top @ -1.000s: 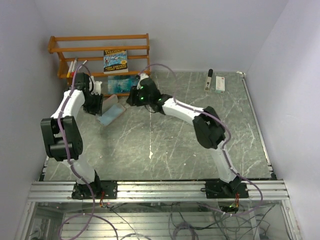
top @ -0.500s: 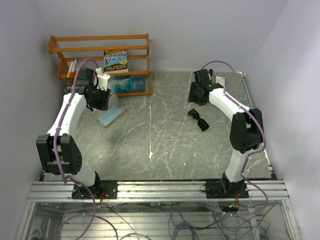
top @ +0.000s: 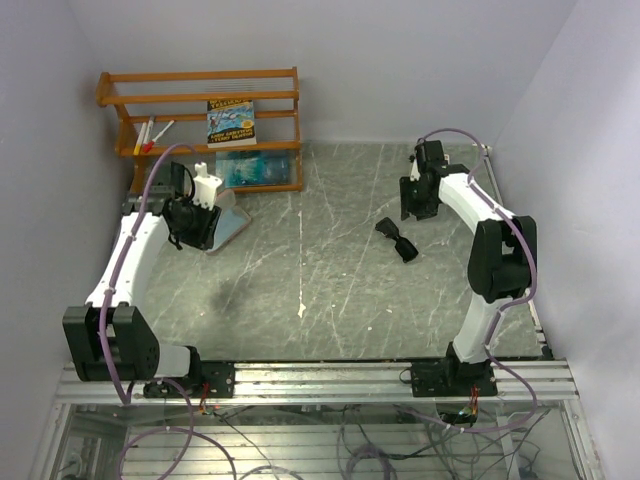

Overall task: Organize the sunglasses
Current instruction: Pick up the sunglasses from the center of the board.

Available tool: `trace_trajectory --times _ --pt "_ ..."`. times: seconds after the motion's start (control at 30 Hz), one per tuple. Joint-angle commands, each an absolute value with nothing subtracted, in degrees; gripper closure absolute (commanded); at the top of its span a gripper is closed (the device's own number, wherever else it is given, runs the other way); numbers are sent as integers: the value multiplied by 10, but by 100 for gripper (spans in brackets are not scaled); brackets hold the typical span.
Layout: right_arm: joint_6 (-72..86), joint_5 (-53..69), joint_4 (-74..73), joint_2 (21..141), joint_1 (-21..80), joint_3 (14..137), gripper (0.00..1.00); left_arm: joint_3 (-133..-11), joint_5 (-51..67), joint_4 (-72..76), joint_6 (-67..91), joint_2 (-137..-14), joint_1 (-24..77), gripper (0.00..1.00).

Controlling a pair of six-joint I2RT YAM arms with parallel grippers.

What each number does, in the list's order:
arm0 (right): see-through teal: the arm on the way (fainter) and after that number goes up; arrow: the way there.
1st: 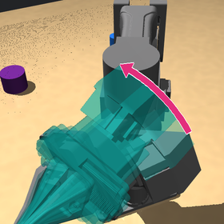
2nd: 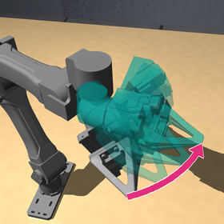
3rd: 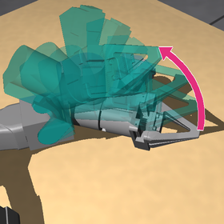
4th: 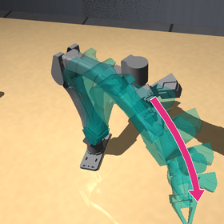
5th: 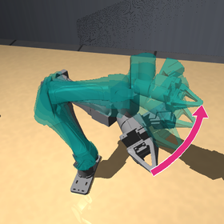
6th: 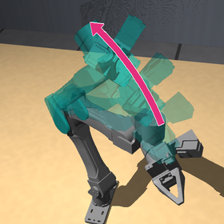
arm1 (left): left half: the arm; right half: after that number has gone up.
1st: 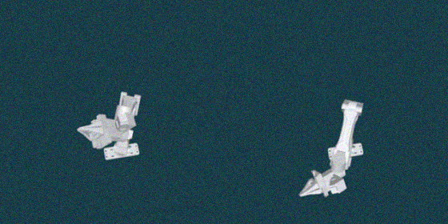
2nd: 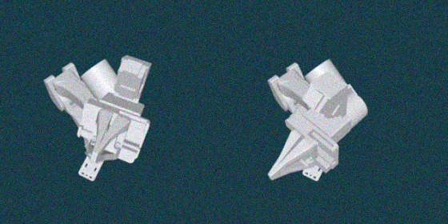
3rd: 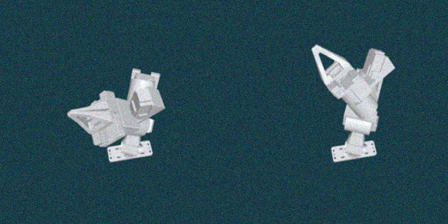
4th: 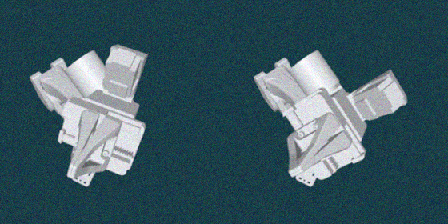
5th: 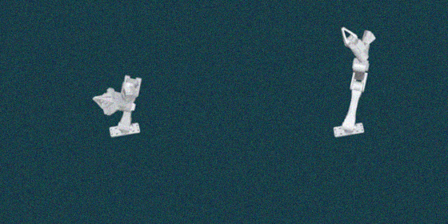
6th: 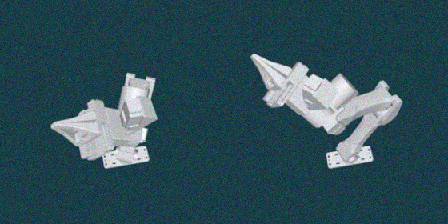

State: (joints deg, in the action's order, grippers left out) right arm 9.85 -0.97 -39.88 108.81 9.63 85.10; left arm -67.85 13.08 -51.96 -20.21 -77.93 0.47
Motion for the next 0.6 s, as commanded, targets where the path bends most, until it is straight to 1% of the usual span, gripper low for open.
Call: trace_trajectory --times 0.0,0.27,0.57 --pt "27 27 -405 1109 91 849 55 -653 112 -518 -217 -756 3 47" --pt "-10 72 -346 1107 91 806 55 -643 111 -515 -213 -759 3 47" --pt "-8 98 -328 1135 83 801 56 -656 113 -520 -211 -766 3 46"
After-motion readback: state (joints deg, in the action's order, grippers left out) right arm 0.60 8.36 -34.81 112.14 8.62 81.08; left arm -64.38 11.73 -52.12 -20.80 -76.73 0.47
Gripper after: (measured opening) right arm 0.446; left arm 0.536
